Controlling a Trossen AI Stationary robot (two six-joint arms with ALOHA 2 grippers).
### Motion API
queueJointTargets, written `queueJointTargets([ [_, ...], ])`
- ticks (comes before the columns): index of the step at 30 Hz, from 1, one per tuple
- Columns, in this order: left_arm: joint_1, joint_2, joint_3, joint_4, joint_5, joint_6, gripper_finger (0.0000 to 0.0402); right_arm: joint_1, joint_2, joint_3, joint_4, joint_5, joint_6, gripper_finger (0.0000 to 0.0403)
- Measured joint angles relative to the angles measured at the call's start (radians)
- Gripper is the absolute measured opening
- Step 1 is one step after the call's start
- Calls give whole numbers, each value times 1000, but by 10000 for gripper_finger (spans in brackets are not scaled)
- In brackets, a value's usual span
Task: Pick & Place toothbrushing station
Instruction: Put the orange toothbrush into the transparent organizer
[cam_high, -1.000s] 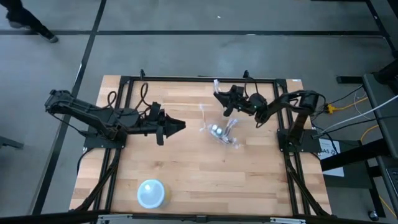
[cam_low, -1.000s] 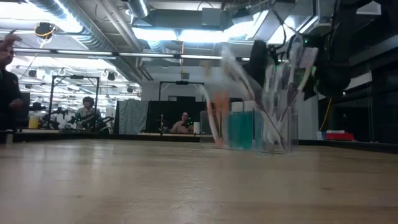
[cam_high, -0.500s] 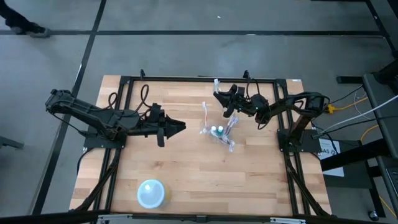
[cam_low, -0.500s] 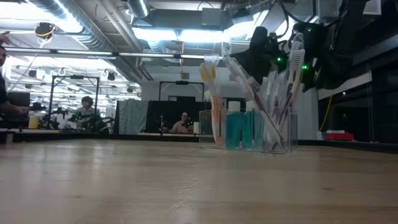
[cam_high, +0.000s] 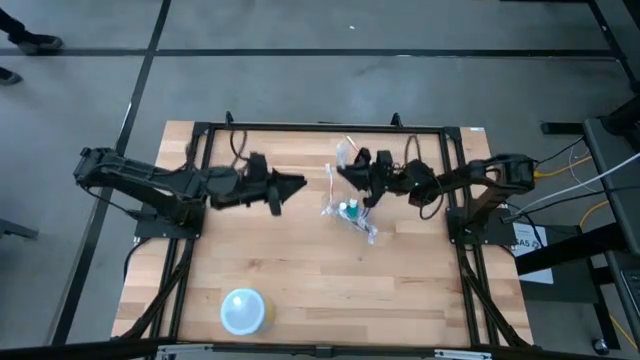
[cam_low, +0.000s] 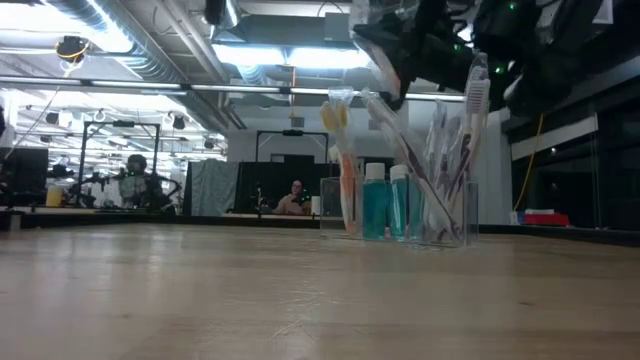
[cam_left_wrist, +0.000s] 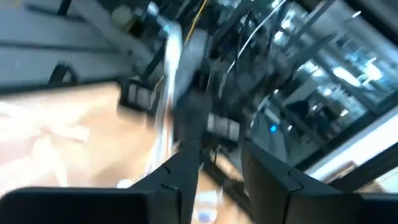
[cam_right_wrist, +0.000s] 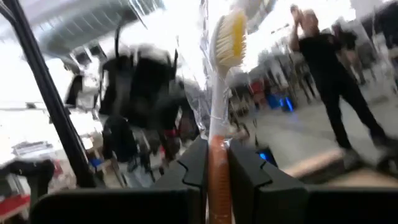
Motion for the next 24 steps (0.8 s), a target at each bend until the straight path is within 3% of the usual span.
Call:
queueJointTargets([
  [5, 108, 18, 44, 29, 144, 65, 167, 99, -40, 11, -79, 103, -46, 38],
  [12, 170, 167, 126, 39, 335, 73, 232, 122, -44, 40, -86, 132, -61, 38],
  [24, 252, 286, 251, 37, 449, 134, 204, 141, -44, 90, -124, 140, -88, 27],
])
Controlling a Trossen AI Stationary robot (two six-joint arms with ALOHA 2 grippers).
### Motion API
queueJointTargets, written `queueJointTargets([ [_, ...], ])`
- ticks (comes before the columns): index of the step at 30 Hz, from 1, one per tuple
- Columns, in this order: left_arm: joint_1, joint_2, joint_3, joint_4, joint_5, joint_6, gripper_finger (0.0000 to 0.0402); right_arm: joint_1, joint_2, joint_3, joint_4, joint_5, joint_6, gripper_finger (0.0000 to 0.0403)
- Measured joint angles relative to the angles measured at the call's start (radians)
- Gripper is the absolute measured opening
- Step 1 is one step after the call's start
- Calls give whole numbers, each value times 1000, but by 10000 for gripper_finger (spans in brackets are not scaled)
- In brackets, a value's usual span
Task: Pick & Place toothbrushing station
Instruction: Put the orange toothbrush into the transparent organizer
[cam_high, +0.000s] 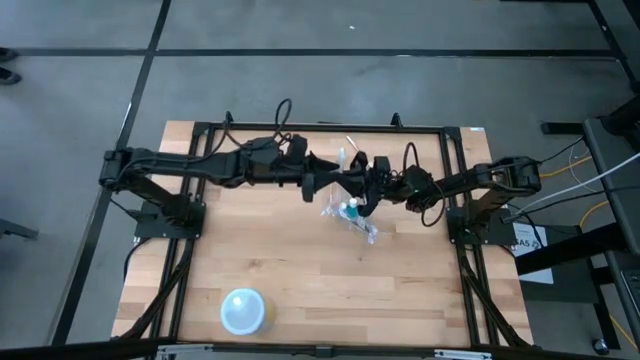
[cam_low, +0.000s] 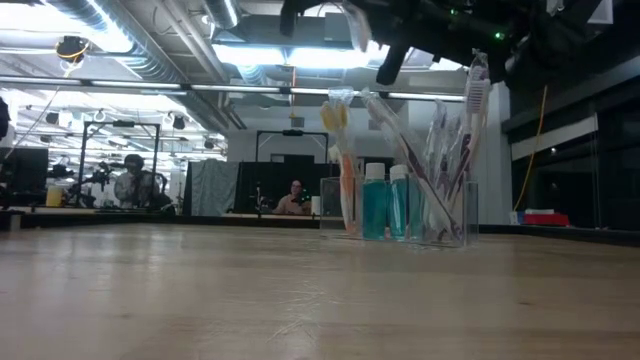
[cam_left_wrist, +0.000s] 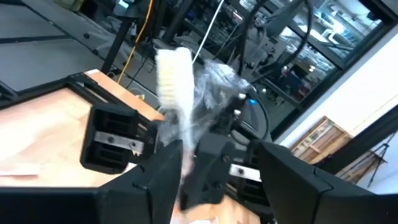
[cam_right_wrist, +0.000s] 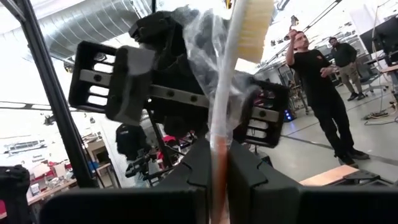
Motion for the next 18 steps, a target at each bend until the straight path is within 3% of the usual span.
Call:
queueJointTargets([
  [10, 26, 3, 4, 6, 21, 16, 151, 0, 0, 4, -1, -5, -4, 22],
  [18, 32, 9, 4, 16, 33, 16, 145, 0, 0, 4, -2, -12, 2, 22],
])
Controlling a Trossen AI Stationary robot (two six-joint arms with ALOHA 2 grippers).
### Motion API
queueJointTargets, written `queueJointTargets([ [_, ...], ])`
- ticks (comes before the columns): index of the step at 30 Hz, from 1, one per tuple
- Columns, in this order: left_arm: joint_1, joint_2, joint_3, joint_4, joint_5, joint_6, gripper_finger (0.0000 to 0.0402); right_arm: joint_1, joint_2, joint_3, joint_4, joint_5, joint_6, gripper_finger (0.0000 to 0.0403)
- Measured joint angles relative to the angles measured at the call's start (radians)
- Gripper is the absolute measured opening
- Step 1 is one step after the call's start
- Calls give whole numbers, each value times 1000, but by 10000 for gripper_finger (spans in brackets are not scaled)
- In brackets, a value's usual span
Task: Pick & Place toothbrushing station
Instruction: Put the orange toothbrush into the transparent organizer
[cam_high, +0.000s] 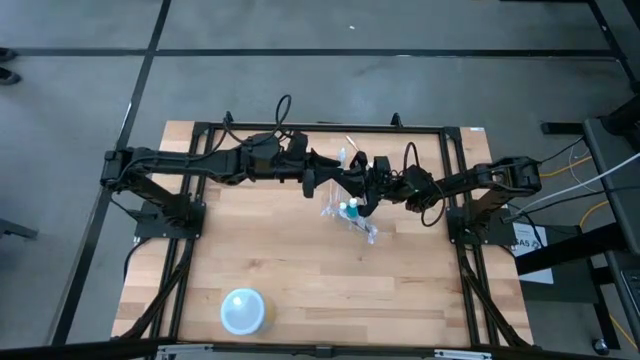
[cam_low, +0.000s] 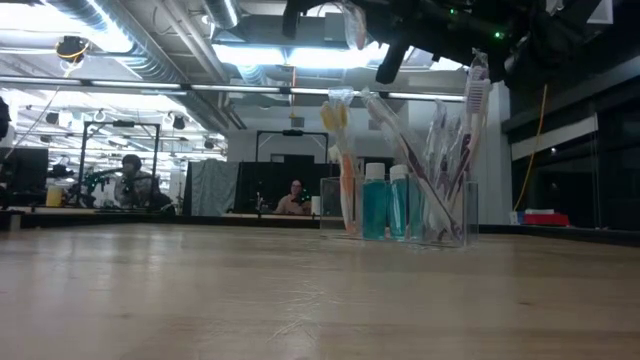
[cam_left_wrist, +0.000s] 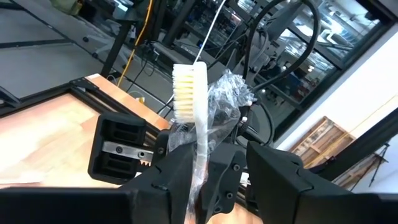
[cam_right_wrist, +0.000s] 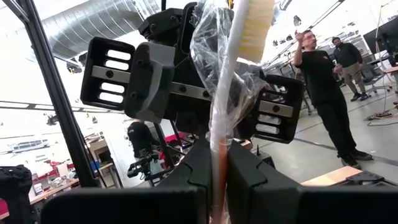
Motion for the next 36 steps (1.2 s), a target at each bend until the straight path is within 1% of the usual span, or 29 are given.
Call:
queueJointTargets([
  [5, 1, 15, 0, 32, 8, -1, 147, 0, 0, 1, 0, 0, 3, 22],
  [8, 2, 31, 0, 72, 11, -9, 141, 0, 0, 16, -9, -3, 2, 22],
  [11, 2, 37, 0, 76, 12, -9, 130, 0, 0, 27, -30, -8, -13, 21],
  [14, 2, 37, 0, 80, 4, -10, 101, 0, 0, 31, -30, -9, -16, 21],
  [18, 7, 37, 0, 77, -9, -29, 26, 0, -1, 32, -31, -15, -13, 21],
  [19, 9, 37, 0, 76, -8, -33, 17, 0, -1, 32, -33, -15, -12, 21],
  [22, 9, 37, 0, 77, -14, -34, 11, 0, -1, 32, -34, -15, -11, 21],
  [27, 9, 32, -2, 94, -35, -34, 8, -1, -1, 34, -22, -26, 38, 25],
  [29, 10, 26, -2, 99, -48, -27, 8, -1, -1, 34, -27, -24, 73, 49],
  [32, 16, -1, 3, 126, -85, -12, 8, -3, 3, 31, -66, -15, 136, 104],
  [36, 14, -25, 1, 96, -117, 39, 8, -24, 3, 23, -74, -22, 182, 165],
])
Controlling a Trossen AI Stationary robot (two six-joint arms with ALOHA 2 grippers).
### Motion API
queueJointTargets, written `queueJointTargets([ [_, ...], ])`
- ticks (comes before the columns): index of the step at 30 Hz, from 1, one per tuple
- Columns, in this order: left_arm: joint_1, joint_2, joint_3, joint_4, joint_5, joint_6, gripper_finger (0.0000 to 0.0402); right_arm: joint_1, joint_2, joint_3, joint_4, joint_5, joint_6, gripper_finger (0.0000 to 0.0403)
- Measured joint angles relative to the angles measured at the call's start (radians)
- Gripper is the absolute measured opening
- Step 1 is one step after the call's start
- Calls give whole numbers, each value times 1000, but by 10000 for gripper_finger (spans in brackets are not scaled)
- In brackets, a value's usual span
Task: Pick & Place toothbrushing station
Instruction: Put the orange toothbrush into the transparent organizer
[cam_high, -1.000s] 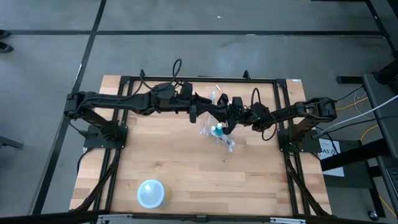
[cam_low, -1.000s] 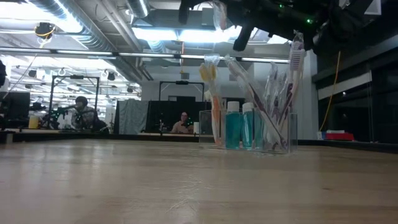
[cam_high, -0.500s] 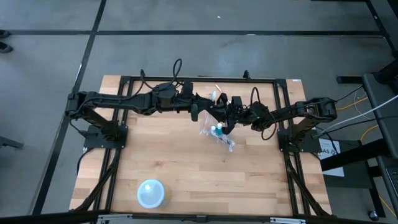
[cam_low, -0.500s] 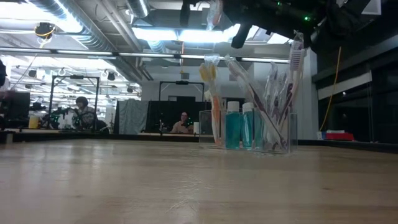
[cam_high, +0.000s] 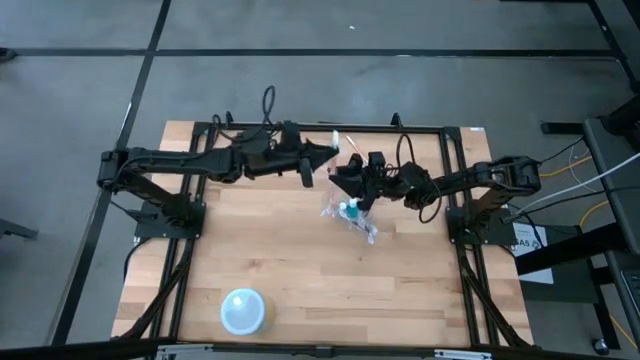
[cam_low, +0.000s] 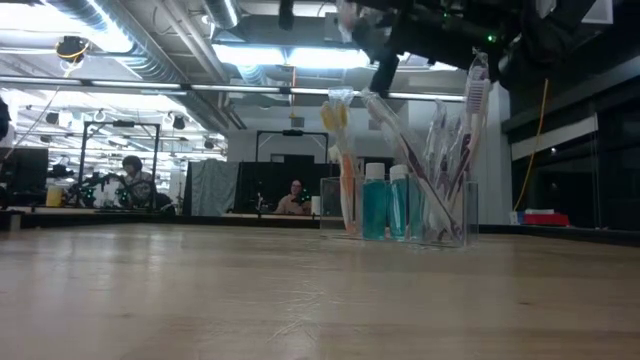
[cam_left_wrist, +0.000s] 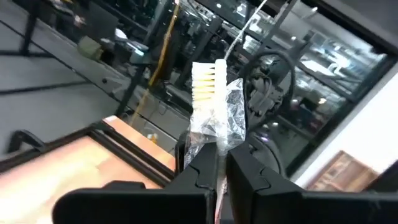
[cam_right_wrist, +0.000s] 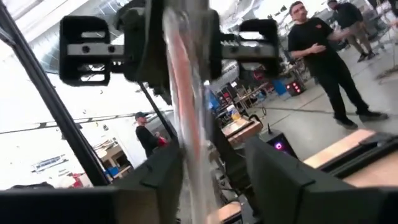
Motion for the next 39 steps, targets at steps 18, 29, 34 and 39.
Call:
queueJointTargets([
  [18, -76, -107, -184, 135, -215, 328, 8, -185, -238, -249, 278, -68, 119, 207],
  [29, -23, 139, -569, 959, -295, 263, 8, -206, -493, -342, 248, -80, 273, 190],
  [34, 0, 378, -542, 1191, -259, 259, 8, -206, -541, -342, 233, -78, 299, 183],
  [39, -2, 513, -498, 1239, -235, 243, 8, -206, -580, -342, 234, -71, 309, 178],
])
